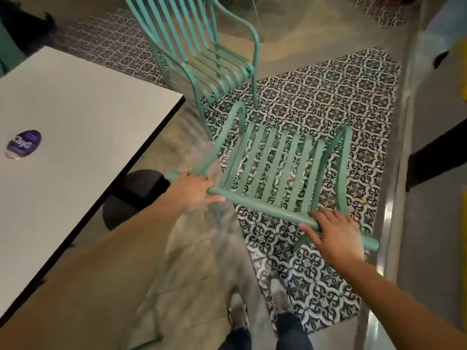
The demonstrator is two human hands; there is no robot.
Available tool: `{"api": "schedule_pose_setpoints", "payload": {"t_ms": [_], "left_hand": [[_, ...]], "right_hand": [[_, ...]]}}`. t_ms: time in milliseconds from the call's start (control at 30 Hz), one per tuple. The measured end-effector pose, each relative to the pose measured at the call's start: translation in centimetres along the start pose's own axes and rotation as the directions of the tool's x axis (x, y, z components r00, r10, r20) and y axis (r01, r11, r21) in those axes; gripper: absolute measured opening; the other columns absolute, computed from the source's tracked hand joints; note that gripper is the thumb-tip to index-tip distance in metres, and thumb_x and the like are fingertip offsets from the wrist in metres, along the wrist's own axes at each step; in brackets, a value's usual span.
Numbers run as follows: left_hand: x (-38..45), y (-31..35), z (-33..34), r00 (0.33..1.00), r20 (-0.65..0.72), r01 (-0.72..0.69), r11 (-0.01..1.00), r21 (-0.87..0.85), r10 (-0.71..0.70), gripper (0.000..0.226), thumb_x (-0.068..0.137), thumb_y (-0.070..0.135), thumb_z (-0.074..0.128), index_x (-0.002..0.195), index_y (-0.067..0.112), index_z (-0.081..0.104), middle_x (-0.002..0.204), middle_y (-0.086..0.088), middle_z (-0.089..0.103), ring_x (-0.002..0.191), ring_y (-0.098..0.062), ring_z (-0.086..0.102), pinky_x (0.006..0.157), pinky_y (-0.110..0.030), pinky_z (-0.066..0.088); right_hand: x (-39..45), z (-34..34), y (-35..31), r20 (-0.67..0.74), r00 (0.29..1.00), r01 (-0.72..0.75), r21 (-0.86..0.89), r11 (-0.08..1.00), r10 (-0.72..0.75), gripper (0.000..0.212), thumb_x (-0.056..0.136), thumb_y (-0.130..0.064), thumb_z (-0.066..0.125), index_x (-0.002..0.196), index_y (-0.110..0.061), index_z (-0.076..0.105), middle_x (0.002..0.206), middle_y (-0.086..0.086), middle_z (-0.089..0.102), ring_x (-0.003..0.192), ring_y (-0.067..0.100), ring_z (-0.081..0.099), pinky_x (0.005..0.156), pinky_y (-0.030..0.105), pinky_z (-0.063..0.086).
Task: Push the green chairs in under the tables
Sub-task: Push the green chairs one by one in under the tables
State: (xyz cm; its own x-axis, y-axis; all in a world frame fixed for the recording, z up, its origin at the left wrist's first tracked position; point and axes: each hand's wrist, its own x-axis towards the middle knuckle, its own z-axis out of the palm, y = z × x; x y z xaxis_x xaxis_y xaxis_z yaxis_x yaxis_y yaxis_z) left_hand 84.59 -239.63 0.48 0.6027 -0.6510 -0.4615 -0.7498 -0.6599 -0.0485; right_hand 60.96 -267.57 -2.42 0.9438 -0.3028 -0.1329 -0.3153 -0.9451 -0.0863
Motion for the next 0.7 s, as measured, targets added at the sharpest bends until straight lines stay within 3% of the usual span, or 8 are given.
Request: {"api": "schedule_pose_setpoints", "payload": {"t_ms": [100, 167, 367, 533, 700], "left_hand": [[0.0, -0.2, 0.2, 0.997, -0.059, -0.042, 0.999, 0.000, 0.042, 0.072, 0.078, 0.082, 0.013, 0.101, 0.024, 0.051, 0.105, 0.002, 0.059, 0.102, -0.022, 0.056, 0.092, -0.040, 0.038], [0.0, -0.1, 0.0, 0.998, -0.056, -0.038, 0.999, -0.004, 0.038, 0.070, 0.076, 0.082, 0.011, 0.096, 0.026, 0.048, 0.101, 0.004, 0.057, 0.096, -0.020, 0.053, 0.088, -0.036, 0.038], [-0.8, 2.6, 1.0, 0.995, -0.092, 0.036, 0.998, -0.057, -0.041, 0.073, 0.071, 0.086, 0.005, 0.092, 0.029, 0.045, 0.104, 0.003, 0.059, 0.098, -0.020, 0.053, 0.089, -0.038, 0.040], [-3.1, 6.2, 2.3, 0.986, -0.074, 0.135, 0.980, -0.144, -0.147, 0.073, 0.069, 0.088, 0.004, 0.090, 0.030, 0.043, 0.100, 0.004, 0.059, 0.098, -0.019, 0.053, 0.090, -0.038, 0.040], [-6.3, 9.1, 4.2, 0.953, -0.055, 0.286, 0.941, -0.182, -0.300, 0.078, 0.078, 0.086, 0.018, 0.107, 0.026, 0.057, 0.103, 0.003, 0.063, 0.097, -0.021, 0.056, 0.089, -0.039, 0.044]], "right_hand": [[0.2, 0.0, 0.3, 0.005, 0.999, 0.032, 0.026, 0.999, -0.032, 0.069, 0.092, -0.070, 0.016, 0.100, -0.023, 0.067, 0.090, -0.004, 0.070, 0.081, 0.016, 0.065, 0.074, 0.033, 0.052], [0.1, 0.1, 0.4, -0.005, 0.999, 0.046, 0.031, 0.998, -0.046, 0.069, 0.092, -0.069, 0.016, 0.097, -0.023, 0.067, 0.084, -0.006, 0.069, 0.075, 0.014, 0.065, 0.072, 0.032, 0.053], [0.1, 0.1, 3.6, -0.036, 0.986, 0.162, -0.024, 0.986, -0.163, 0.061, 0.093, -0.066, 0.023, 0.098, -0.024, 0.066, 0.087, -0.005, 0.071, 0.085, 0.017, 0.066, 0.093, 0.040, 0.048], [0.6, 0.0, 6.4, -0.066, 0.965, 0.253, -0.035, 0.967, -0.255, 0.064, 0.093, -0.068, 0.016, 0.096, -0.028, 0.065, 0.085, -0.008, 0.070, 0.086, 0.016, 0.067, 0.096, 0.046, 0.047], [1.3, 0.2, 8.0, 0.002, 0.933, 0.359, -0.064, 0.931, -0.360, 0.063, 0.093, -0.070, 0.013, 0.098, -0.031, 0.062, 0.082, -0.011, 0.067, 0.085, 0.013, 0.064, 0.098, 0.049, 0.043]]}}
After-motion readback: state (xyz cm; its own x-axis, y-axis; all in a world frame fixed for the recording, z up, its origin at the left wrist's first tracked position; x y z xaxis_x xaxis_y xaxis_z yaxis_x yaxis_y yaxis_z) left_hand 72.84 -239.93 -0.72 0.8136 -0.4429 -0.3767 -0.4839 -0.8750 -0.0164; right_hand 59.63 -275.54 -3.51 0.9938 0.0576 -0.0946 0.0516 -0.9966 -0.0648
